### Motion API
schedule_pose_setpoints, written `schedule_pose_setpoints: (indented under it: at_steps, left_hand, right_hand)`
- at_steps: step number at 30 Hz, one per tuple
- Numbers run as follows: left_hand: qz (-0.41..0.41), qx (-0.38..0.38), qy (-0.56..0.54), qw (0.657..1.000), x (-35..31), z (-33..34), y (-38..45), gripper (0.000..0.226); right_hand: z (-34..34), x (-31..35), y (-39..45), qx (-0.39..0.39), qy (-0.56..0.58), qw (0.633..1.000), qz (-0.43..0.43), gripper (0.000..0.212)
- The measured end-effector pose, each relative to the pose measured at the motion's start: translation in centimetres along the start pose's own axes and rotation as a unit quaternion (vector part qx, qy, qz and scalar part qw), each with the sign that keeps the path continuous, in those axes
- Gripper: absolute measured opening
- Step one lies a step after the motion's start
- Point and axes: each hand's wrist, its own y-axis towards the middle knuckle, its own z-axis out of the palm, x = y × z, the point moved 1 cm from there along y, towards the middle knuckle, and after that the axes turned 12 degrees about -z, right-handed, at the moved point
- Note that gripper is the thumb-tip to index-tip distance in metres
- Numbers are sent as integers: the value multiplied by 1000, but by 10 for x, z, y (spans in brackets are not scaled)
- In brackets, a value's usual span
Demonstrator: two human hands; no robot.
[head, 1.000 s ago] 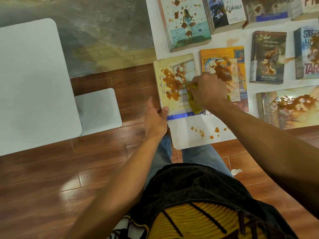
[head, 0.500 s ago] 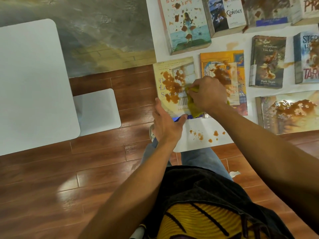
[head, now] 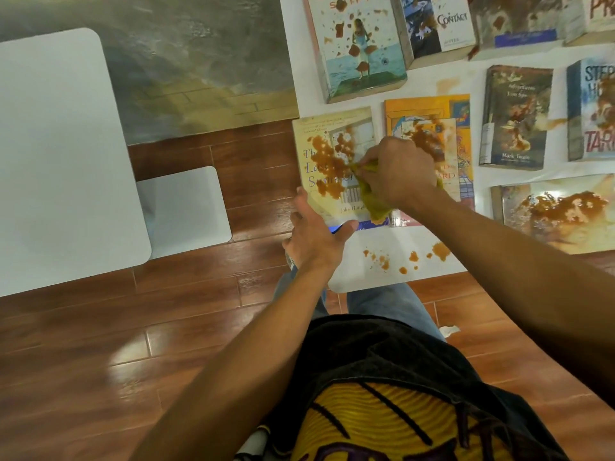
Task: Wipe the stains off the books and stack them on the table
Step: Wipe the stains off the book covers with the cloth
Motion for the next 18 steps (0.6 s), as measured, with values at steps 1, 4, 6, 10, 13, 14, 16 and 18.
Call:
schedule_pose_setpoints:
  at_steps: [1, 4, 6, 10, 13, 14, 16, 18]
  left_hand:
    - [1, -1, -1, 1000, 0, 0, 0, 102]
    - [1, -7, -1, 1000, 0, 0, 0, 102]
    - [-2, -6, -4, 1000, 0, 0, 1, 102]
    - [-12, -4, -4, 1000, 0, 0, 2, 100]
    - [-13, 3, -14, 1000, -1, -2, 4, 97]
    - [-13, 7, -20, 1000, 0, -3, 5, 96]
    - [-12, 13, -30, 999, 1, -3, 6, 94]
    - [-8, 12, -34, 999, 2, -2, 5, 93]
  right_hand:
    - [-2, -2, 2, 1, 4, 1000, 0, 21]
    - [-12, -4, 19, -18, 8, 1000, 19, 20]
    - [-14, -5, 26, -38, 10, 999, 37, 18]
    - [-3, -1, 12, -31, 5, 999, 14, 19]
    - [-6, -3, 18, -35, 14, 999, 17, 20]
    - [-8, -4, 22, -43, 21, 998, 29, 21]
    - [-9, -4, 27, -64, 36, 996, 58, 21]
    - [-6, -1, 24, -68, 30, 996, 54, 21]
